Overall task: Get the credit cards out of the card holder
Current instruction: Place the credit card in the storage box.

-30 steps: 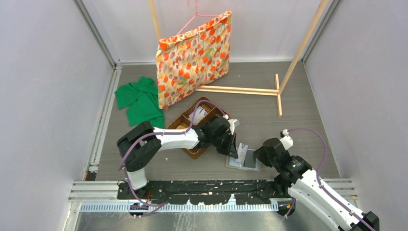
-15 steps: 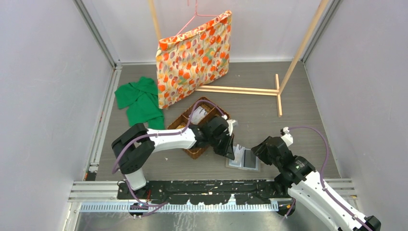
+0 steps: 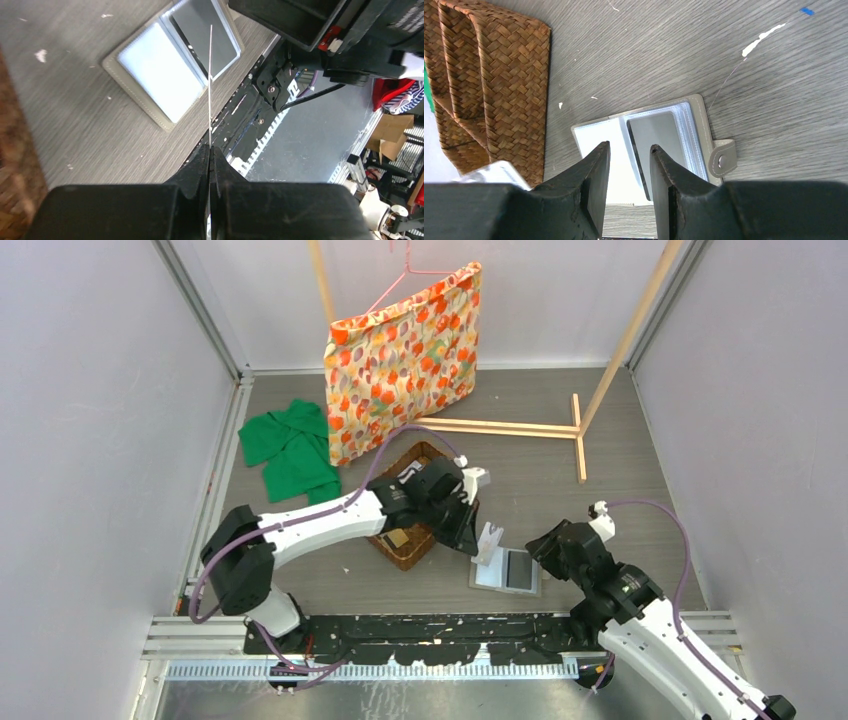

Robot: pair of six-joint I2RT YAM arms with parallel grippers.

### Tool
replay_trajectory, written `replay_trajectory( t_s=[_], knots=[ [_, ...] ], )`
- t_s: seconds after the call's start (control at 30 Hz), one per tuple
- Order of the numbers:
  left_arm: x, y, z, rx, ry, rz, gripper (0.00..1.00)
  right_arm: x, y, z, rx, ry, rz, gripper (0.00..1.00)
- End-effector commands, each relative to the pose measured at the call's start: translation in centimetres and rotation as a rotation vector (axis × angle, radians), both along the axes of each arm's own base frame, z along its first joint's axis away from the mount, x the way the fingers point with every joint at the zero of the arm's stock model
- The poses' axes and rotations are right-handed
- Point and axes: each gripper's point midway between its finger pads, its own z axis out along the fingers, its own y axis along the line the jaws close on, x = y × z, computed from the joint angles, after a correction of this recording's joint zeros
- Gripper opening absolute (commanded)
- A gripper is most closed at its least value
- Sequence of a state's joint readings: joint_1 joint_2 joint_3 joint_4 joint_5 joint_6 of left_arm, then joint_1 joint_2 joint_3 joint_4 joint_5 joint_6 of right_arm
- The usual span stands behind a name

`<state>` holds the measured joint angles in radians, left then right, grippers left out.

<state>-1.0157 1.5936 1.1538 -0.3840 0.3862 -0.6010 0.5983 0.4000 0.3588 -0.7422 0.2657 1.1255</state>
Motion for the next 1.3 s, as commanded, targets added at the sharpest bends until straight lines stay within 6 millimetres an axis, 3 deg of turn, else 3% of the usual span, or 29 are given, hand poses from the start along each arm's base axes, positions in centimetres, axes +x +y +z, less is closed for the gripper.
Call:
replay_trajectory(
  t_s=[0.0,0.13,0.4,0.5,0.6,0.87,1.03,1.27],
  knots=[
    [1.6,2.3,4.1,-0.004,-0.071,0.009,0.01,0.4,-0.5,1.7,-0.010,-0.048,-0.016,0.40],
    [5.1,5.4,6.2,0.065,-0.180,0.070,0.01,0.4,-0.5,1.7,-0.004,-0.052,-0.017,0.40],
    [14.4,13.9,8.9,0.383,-0.461,0.223,0.00,0.2,-0.6,2.1,0.006,-0.064,-0.023,0.40],
    [17.2,15.6,9.1,0.489,-0.528,0.238,0.01,0.0,-0.8,2.3,0.009,-0.068,-0.025,0.41],
    [18.9,16.0,7.9,0.530,-0.518,0.222,0.00,-0.3,-1.2,2.3,0.011,-0.074,-0.036,0.40],
    [20.0,15.8,5.1,0.544,-0.530,-0.007,0.00,-0.9,-1.4,2.2,0.043,-0.087,-0.039,0.41],
    [19.4,15.4,3.7,0.452,-0.419,-0.145,0.00,-1.0,-1.3,2.1,0.045,-0.082,-0.033,0.41],
    [20.1,15.1,1.9,0.320,-0.280,-0.210,0.00,-1.0,-1.4,2.0,0.043,-0.078,-0.037,0.41]
  ],
)
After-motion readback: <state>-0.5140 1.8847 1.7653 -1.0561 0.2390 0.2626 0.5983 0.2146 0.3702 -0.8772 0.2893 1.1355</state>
